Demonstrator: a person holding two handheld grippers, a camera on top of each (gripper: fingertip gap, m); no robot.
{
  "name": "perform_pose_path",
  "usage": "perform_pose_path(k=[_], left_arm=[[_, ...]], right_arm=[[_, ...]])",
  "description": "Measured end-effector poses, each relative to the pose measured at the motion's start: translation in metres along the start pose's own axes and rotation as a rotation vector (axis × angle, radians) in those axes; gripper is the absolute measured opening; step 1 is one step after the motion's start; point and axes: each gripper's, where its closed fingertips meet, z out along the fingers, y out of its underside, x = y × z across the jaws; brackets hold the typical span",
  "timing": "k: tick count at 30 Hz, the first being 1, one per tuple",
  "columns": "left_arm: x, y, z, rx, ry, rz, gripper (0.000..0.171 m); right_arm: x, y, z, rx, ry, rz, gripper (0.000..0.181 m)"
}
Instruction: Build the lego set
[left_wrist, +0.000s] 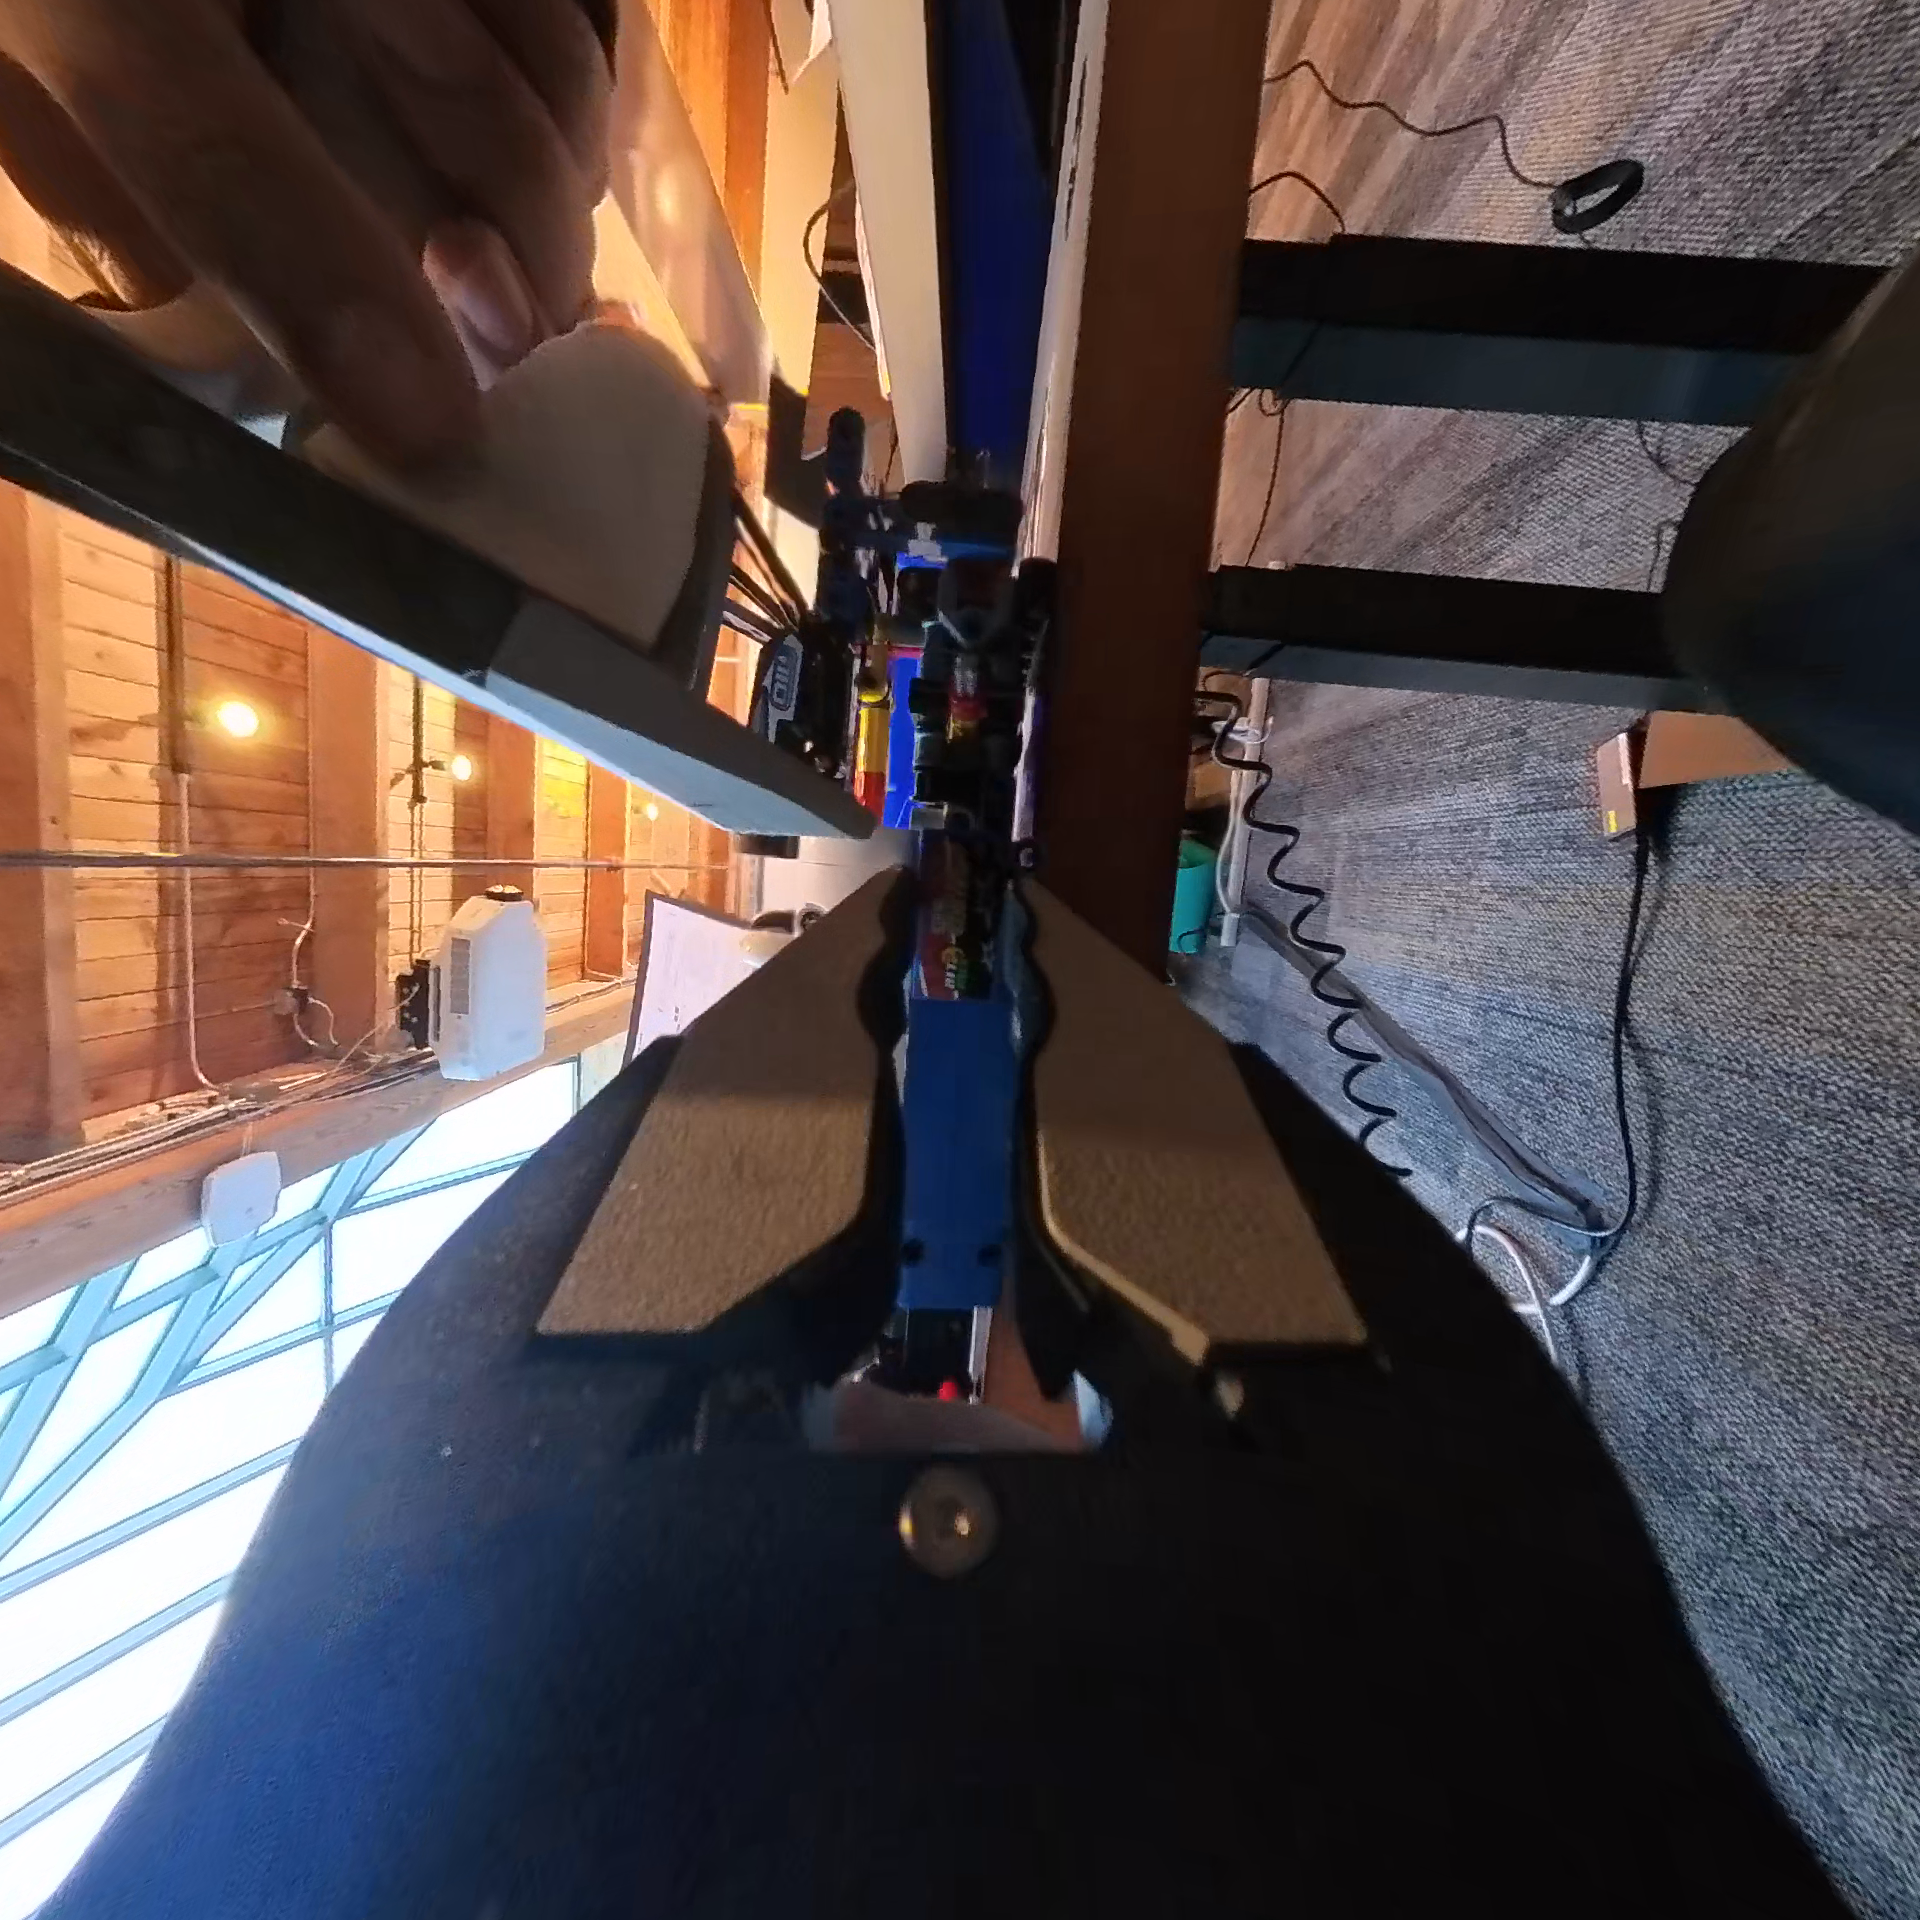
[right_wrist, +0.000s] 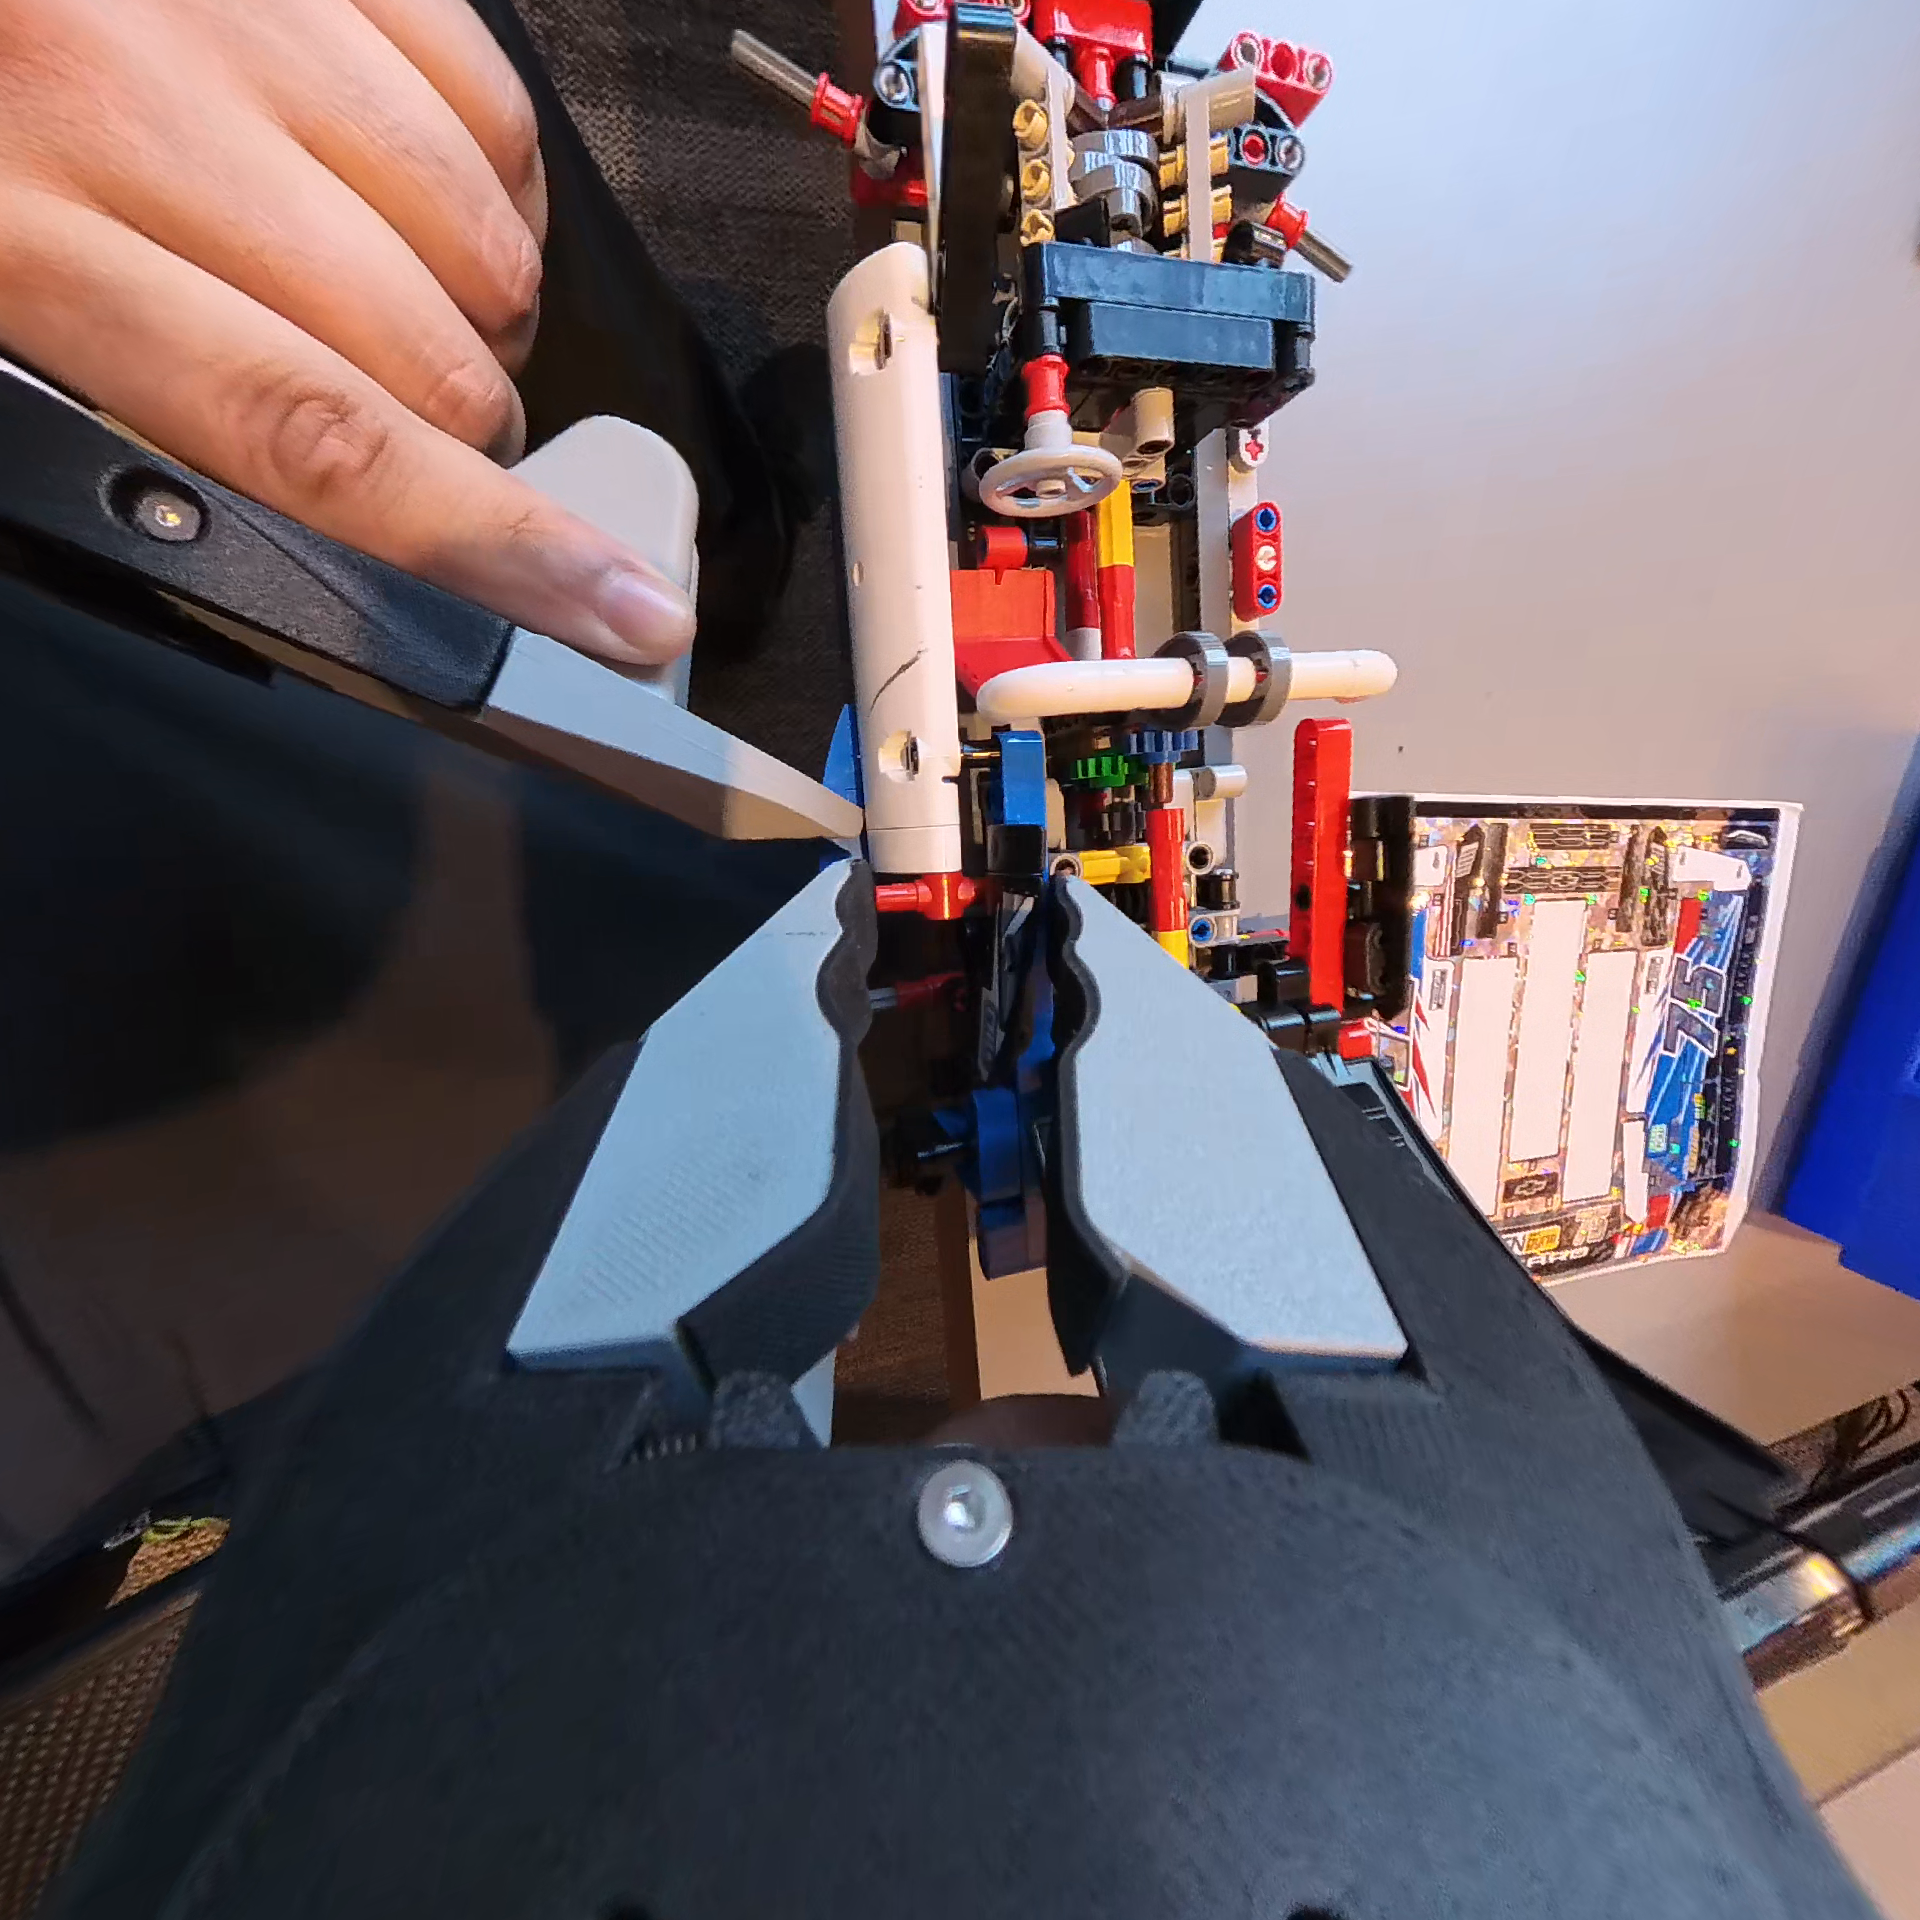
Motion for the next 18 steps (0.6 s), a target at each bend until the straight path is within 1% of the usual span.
perform_pose_path(k=[3,11,18], left_arm=[[-0.0007,0.0000,0.0000,0.017,0.012,0.010,0.013],[-0.0009,-0.0020,0.0003,0.008,0.011,-0.010,0.013],[-0.0008,-0.0031,0.0014,-0.007,0.028,-0.010,0.014]], right_arm=[[0.0007,-0.0002,-0.0005,0.005,-0.009,0.013,0.031],[0.0001,0.0004,-0.0016,0.017,-0.025,0.022,0.031],[0.0005,0.0022,-0.0017,-0.001,-0.045,0.022,0.032]])
